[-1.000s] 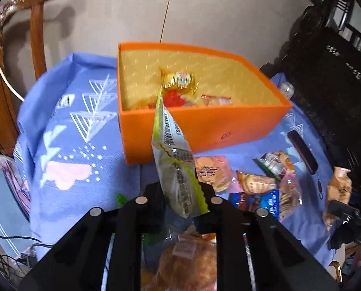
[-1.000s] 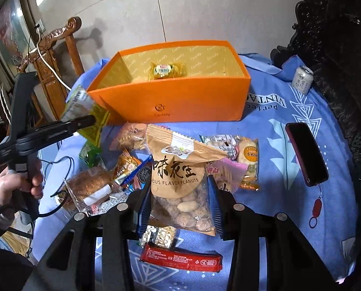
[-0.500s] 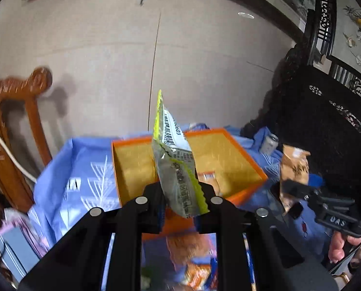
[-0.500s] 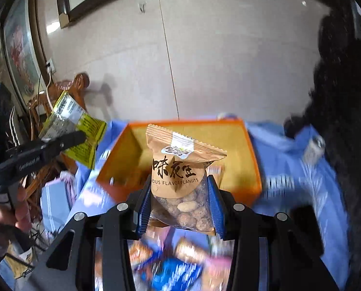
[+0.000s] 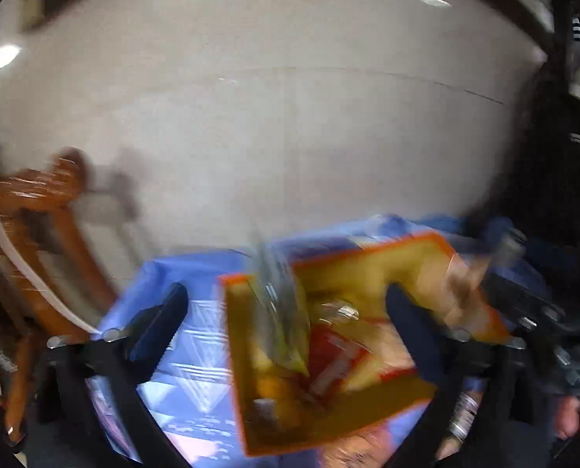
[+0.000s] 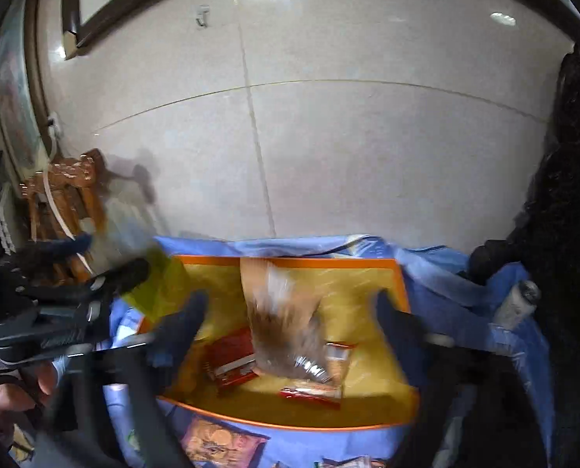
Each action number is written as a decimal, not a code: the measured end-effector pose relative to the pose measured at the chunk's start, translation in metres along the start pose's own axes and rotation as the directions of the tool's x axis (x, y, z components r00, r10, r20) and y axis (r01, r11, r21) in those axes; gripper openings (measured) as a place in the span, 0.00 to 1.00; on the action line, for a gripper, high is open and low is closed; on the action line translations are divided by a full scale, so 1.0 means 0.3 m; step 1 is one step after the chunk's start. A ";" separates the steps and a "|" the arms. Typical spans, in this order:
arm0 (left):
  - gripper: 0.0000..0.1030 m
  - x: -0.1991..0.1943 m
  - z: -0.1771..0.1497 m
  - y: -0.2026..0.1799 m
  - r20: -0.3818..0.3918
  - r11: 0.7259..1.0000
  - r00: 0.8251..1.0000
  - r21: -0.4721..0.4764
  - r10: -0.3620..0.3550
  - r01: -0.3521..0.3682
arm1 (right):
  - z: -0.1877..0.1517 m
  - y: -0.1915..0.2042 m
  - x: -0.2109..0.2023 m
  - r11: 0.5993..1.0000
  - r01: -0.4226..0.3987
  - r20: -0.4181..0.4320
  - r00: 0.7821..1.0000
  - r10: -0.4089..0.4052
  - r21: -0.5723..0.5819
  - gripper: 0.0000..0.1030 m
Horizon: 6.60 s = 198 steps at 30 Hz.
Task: Organize snacks
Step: 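Carry both packets over the orange box and open both grippers, then grasp the red biscuit stick with the right gripper while the left grasps a brown bread loaf pack, then carry the biscuit stick and bread loaf over the orange box and open both grippers, then grasp the yellow round bun pack with the left gripper while the right grasps a white printed bread pack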
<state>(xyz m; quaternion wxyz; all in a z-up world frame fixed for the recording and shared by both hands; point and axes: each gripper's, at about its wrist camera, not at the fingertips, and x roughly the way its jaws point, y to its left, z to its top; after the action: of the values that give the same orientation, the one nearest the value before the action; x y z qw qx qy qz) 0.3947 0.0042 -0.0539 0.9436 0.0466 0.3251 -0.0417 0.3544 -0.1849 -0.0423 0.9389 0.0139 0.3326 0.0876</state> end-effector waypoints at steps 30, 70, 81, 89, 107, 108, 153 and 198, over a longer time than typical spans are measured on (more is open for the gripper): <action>0.96 -0.385 -0.663 0.177 -0.237 0.987 0.964 -0.132 -0.119 0.090 | -0.899 0.054 -0.357 0.915 -0.301 -0.391 0.902 0.182 -0.269 0.75; 0.73 -0.046 -0.946 -0.068 -0.493 0.957 0.847 0.091 -0.197 0.276 | -0.975 -0.065 -0.458 0.986 -0.160 -0.330 0.929 0.166 0.045 0.23; 0.72 -0.117 -1.030 -0.039 -0.527 0.930 0.809 0.088 -0.260 0.356 | -0.969 -0.034 -0.437 0.984 -0.170 -0.330 0.927 0.178 0.053 0.23; 0.78 -0.155 -1.042 -0.020 -0.546 0.915 0.793 0.112 -0.269 0.387 | -0.944 -0.031 -0.439 0.984 -0.174 -0.319 0.931 0.179 0.047 0.23; 0.74 -0.230 -0.968 0.060 -0.404 0.937 0.864 0.049 -0.299 0.347 | -0.913 -0.029 -0.447 0.988 -0.150 -0.307 0.939 0.154 0.037 0.23; 0.74 -0.244 -0.950 0.072 -0.385 0.939 0.873 0.044 -0.298 0.340 | -0.907 -0.029 -0.448 0.988 -0.150 -0.303 0.941 0.155 0.039 0.23; 0.96 -0.045 0.004 0.053 -0.011 0.983 0.984 -0.049 -0.179 0.178 | -0.035 -0.010 -0.069 0.995 -0.100 0.081 0.992 0.101 -0.006 0.74; 0.96 -0.400 -1.123 0.299 -0.250 0.962 0.950 0.148 -0.188 0.230 | -0.871 0.205 -0.428 0.980 -0.196 -0.355 0.913 0.199 0.044 0.74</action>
<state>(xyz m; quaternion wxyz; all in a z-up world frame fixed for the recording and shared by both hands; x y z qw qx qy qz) 0.1049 0.1378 -0.2386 0.8812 0.0993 0.4319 -0.1644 0.0830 -0.1553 -0.1606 0.8489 0.0348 0.4951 0.1819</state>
